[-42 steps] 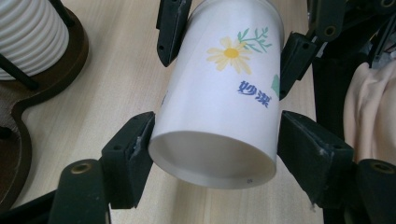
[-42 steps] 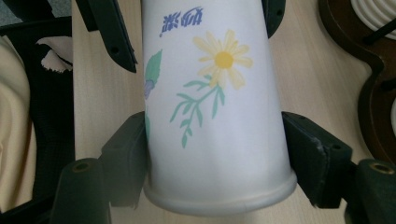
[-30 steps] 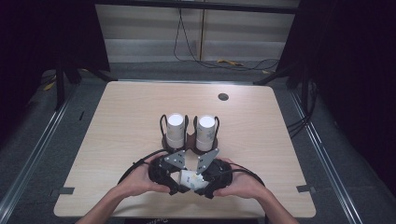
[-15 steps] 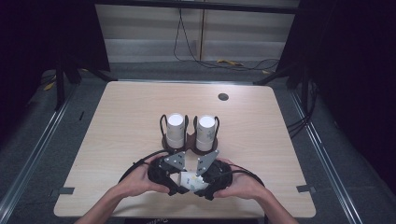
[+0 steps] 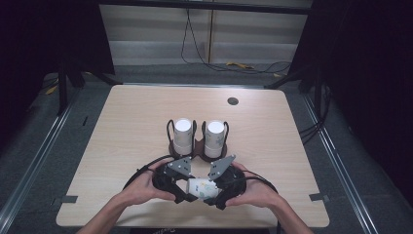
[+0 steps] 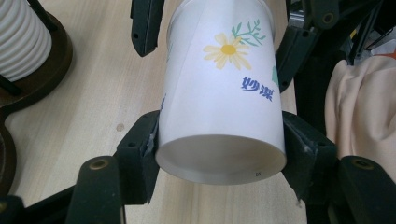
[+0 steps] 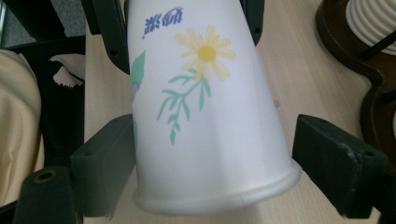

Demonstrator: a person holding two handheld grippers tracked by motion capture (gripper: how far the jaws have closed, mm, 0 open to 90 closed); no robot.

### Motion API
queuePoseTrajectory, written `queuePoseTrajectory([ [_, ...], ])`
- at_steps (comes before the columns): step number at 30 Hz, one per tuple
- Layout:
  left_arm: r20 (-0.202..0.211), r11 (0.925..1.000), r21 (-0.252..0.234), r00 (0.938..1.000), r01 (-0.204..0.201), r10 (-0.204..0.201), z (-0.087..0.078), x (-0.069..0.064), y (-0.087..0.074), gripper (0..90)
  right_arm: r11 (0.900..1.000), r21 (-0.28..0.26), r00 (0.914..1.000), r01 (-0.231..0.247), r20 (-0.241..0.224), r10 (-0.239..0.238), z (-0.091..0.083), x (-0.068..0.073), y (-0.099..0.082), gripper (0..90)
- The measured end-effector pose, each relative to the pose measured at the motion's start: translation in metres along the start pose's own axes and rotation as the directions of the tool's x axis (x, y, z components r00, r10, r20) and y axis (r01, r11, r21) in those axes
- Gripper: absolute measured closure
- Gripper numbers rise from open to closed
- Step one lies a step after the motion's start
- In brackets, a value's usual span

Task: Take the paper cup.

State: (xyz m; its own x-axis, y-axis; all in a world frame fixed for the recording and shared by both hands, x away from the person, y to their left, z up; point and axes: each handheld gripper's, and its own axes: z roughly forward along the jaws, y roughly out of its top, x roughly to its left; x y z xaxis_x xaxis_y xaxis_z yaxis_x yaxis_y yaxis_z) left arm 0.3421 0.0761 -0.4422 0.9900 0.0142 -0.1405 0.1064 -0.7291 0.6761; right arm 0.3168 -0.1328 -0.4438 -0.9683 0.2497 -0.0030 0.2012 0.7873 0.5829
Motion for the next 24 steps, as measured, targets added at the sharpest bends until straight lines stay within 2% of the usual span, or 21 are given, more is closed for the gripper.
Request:
queuePoseTrajectory([
  [3, -0.001, 1.0, 0.001, 1.0, -0.01, 0.01, -0.001, 0.001, 0.0, 36.6, 0.9997, -0.023, 1.0, -0.005, 0.007, 0.005, -0.002, 0.0, -0.005, 14.8],
  [8, 0.0, 0.9996, -0.028, 1.0, -0.008, 0.008, -0.001, 0.001, -0.001, 36.6, 0.9987, -0.041, 0.9993, -0.03, 0.019, 0.031, -0.004, 0.001, -0.014, 14.9],
  [11, -0.002, 0.9988, -0.049, 1.0, -0.002, 0.002, -0.003, 0.002, -0.001, 36.6, 0.9956, -0.079, 0.9981, -0.05, 0.032, 0.053, -0.01, 0.001, -0.02, 14.8],
  [14, -0.002, 0.9977, -0.066, 0.9999, 0.012, -0.012, -0.005, 0.002, -0.002, 36.6, 0.9905, -0.122, 0.9967, -0.064, 0.042, 0.069, -0.017, 0.002, -0.024, 14.5],
  [15, -0.008, 0.9983, -0.057, 0.9999, 0.006, -0.007, -0.006, 0.003, -0.001, 36.6, 0.9883, -0.135, 0.9953, -0.071, 0.055, 0.079, -0.02, 0.002, -0.025, 14.5],
  [16, -0.004, 0.9962, -0.084, 0.9998, 0.021, -0.021, -0.005, 0.003, -0.003, 36.6, 0.9864, -0.146, 0.9942, -0.077, 0.063, 0.087, -0.021, 0.003, -0.026, 14.5],
  [18, -0.01, 0.9963, -0.081, 0.9996, 0.027, -0.028, -0.007, 0.004, -0.003, 36.6, 0.9829, -0.162, 0.9913, -0.088, 0.083, 0.103, -0.024, 0.003, -0.028, 14.5],
  [19, -0.009, 0.9951, -0.094, 0.9995, 0.029, -0.03, -0.006, 0.004, -0.004, 36.6, 0.9795, -0.175, 0.9891, -0.1, 0.09, 0.117, -0.025, 0.003, -0.031, 14.5],
  [24, -0.019, 0.9898, -0.136, 0.9988, 0.043, -0.046, -0.01, 0.004, -0.005, 36.6, 0.9637, -0.23, 0.9845, -0.136, 0.077, 0.158, -0.029, -0.001, -0.036, 14.1],
])
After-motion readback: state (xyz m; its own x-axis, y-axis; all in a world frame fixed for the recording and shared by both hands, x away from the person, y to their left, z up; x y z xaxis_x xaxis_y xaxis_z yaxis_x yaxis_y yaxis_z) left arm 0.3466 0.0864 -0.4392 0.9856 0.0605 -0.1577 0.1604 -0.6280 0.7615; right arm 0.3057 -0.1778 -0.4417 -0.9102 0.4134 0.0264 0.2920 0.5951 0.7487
